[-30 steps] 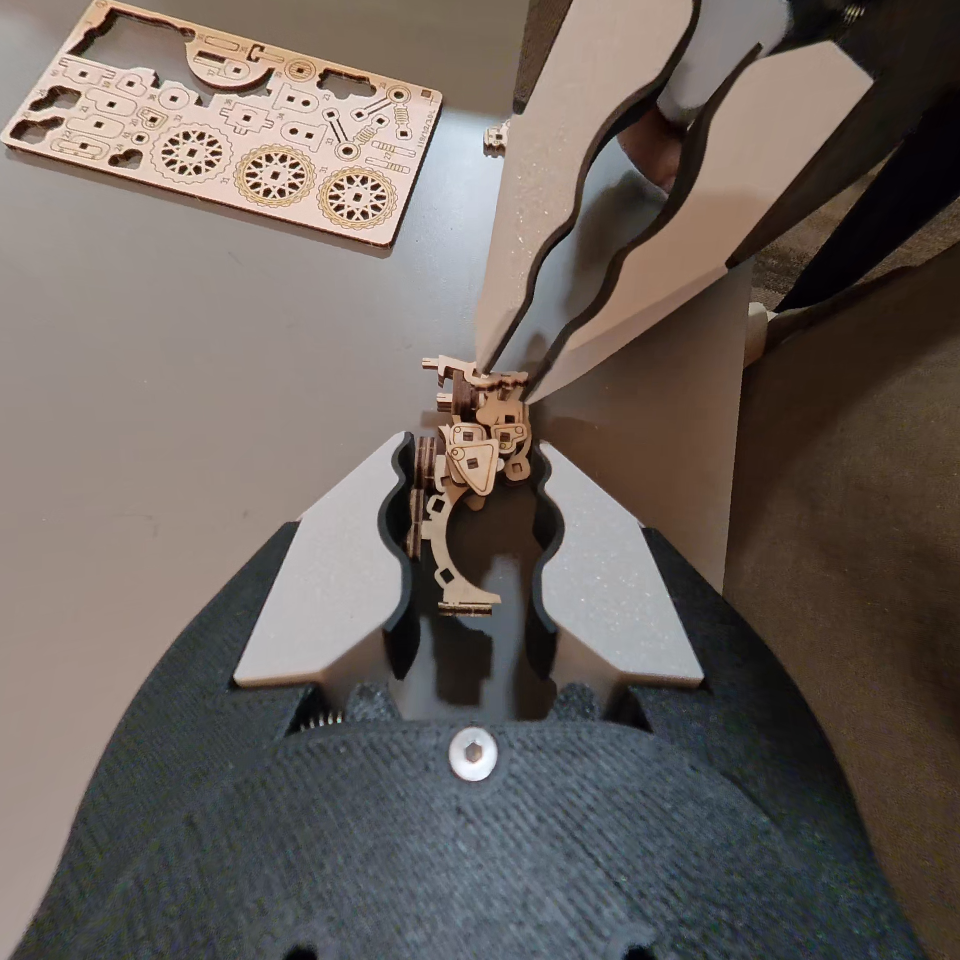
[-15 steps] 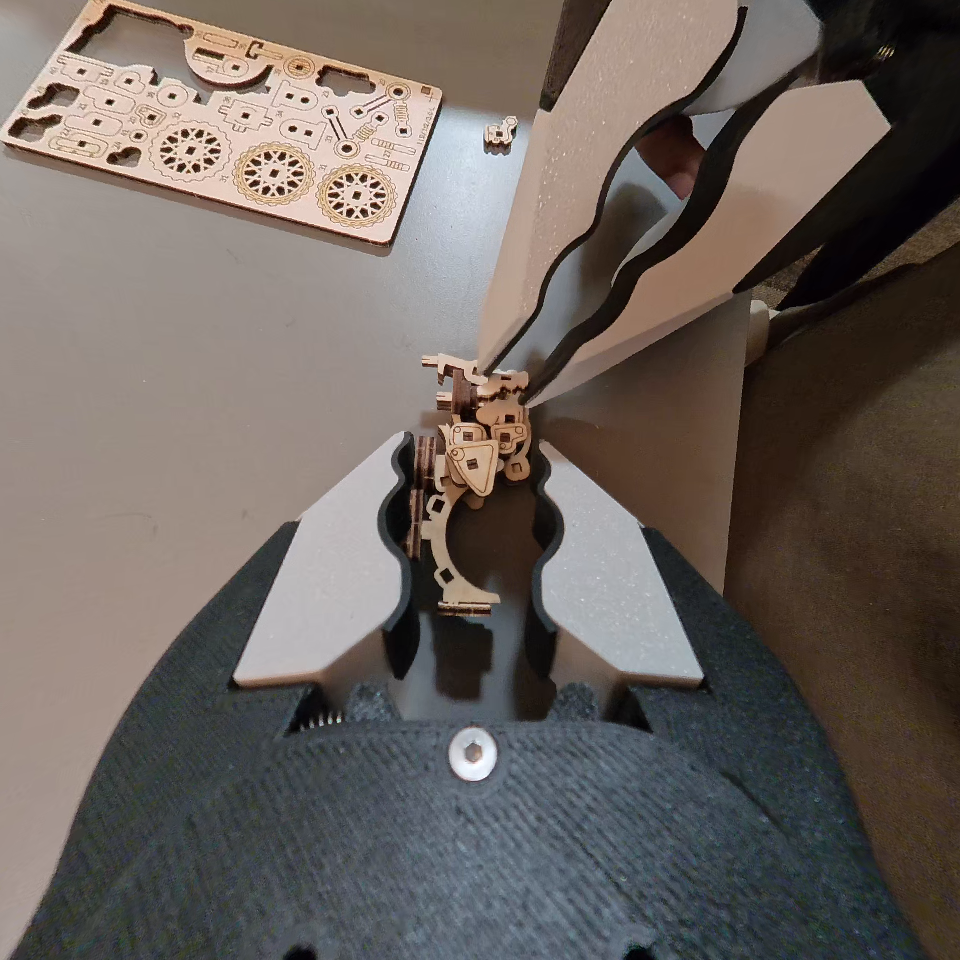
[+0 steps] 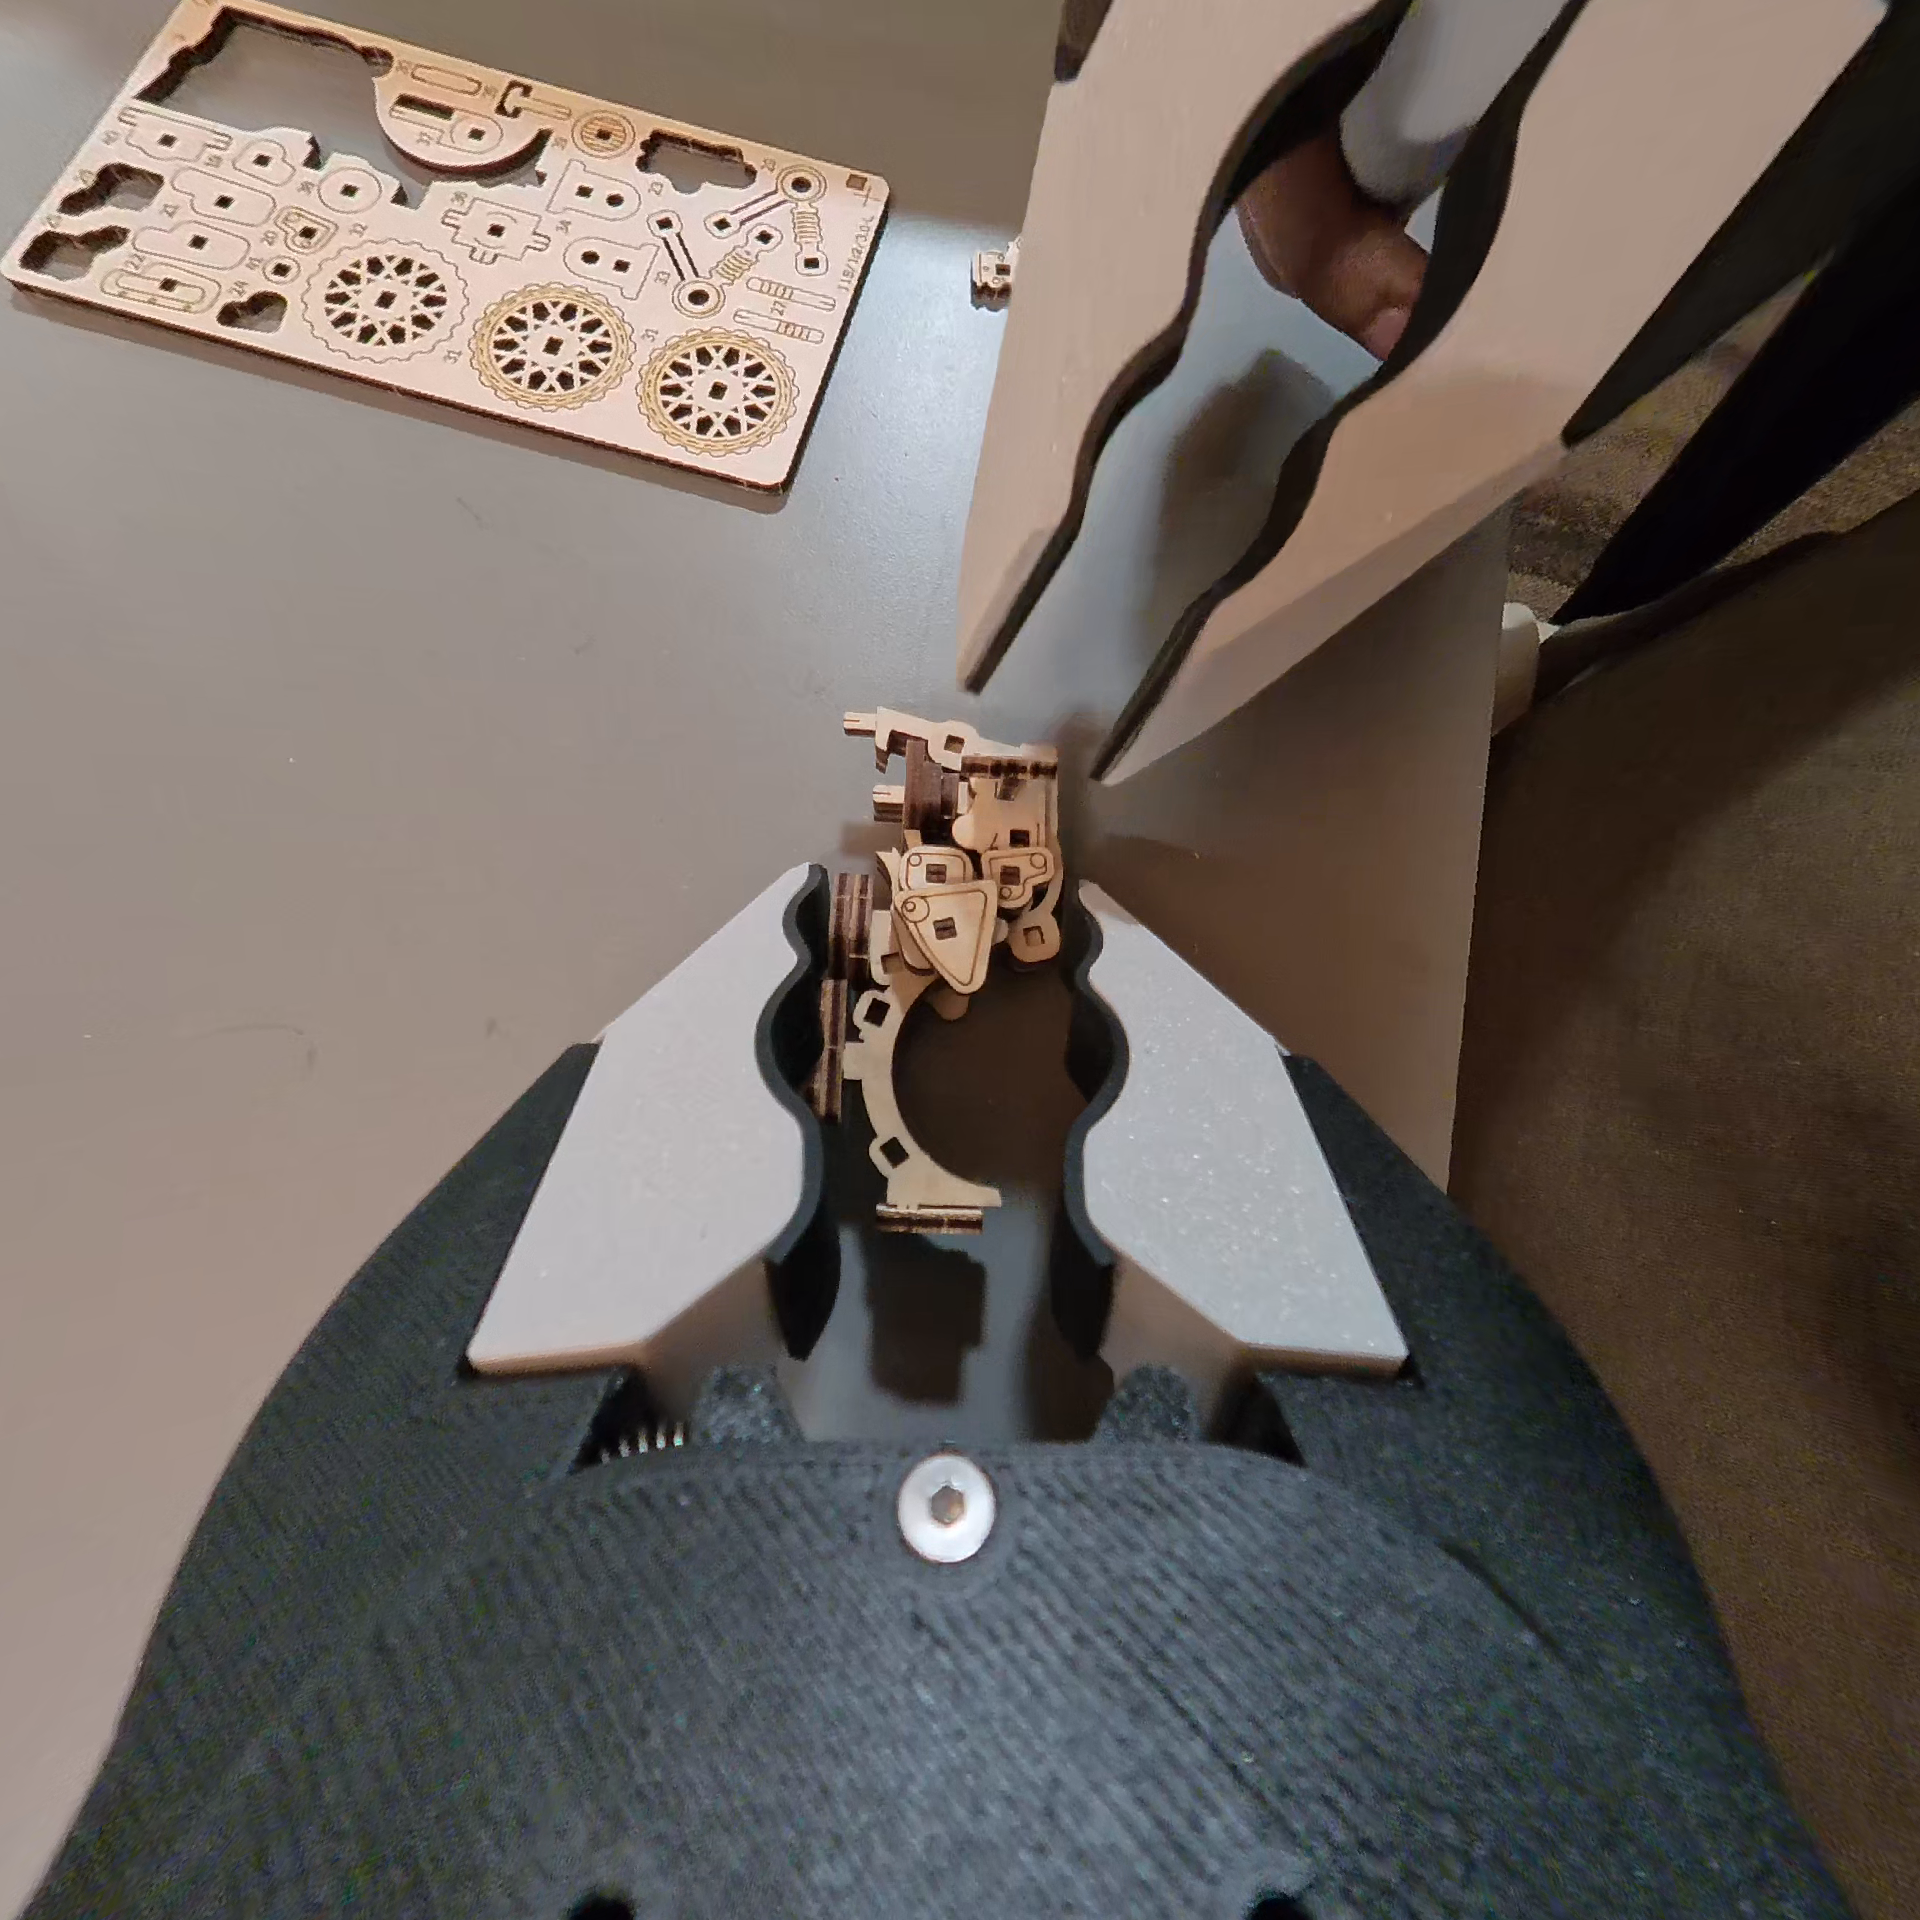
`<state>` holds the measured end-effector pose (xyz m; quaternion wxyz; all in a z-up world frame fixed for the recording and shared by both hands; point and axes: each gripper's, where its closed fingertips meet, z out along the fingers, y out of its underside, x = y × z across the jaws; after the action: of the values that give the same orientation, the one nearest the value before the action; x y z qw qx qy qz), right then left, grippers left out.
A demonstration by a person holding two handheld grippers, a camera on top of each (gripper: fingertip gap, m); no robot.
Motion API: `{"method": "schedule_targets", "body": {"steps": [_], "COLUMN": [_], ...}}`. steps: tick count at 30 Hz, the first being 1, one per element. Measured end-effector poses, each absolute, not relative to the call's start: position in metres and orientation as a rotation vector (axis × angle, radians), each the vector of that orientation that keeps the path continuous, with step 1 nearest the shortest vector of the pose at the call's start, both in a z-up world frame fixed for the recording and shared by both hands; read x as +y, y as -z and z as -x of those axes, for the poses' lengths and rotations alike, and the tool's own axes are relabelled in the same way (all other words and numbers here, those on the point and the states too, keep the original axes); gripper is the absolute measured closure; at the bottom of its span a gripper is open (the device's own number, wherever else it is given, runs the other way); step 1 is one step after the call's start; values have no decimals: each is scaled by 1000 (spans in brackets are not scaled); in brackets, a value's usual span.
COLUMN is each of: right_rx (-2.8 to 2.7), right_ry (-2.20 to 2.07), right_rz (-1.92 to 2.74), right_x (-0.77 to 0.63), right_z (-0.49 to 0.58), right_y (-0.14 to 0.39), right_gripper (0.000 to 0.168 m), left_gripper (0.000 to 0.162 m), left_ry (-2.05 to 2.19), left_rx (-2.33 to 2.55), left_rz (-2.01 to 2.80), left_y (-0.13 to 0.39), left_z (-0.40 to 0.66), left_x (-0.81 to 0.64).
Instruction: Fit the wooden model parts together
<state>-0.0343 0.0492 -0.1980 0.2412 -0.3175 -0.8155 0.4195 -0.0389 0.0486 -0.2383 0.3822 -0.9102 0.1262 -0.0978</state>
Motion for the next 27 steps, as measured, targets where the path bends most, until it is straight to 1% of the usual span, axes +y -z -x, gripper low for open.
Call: {"method": "schedule_targets", "body": {"steps": [9, 22, 27], "right_rx": [-2296, -2357, -2345], "right_ry": [-1438, -1380, -1366], "right_rz": [1088, 1111, 1108], "right_x": [48, 46, 47], "right_z": [27, 26, 27], "right_y": [205, 215, 215], "right_gripper": [139, 147, 155], "left_gripper": [119, 119, 119], "left_ry": [272, 278, 277], "left_rx": [341, 369, 371], "left_rz": [2319, 2317, 2317], "left_y": [238, 238, 238], "left_z": [36, 32, 32], "left_x": [47, 46, 46]}}
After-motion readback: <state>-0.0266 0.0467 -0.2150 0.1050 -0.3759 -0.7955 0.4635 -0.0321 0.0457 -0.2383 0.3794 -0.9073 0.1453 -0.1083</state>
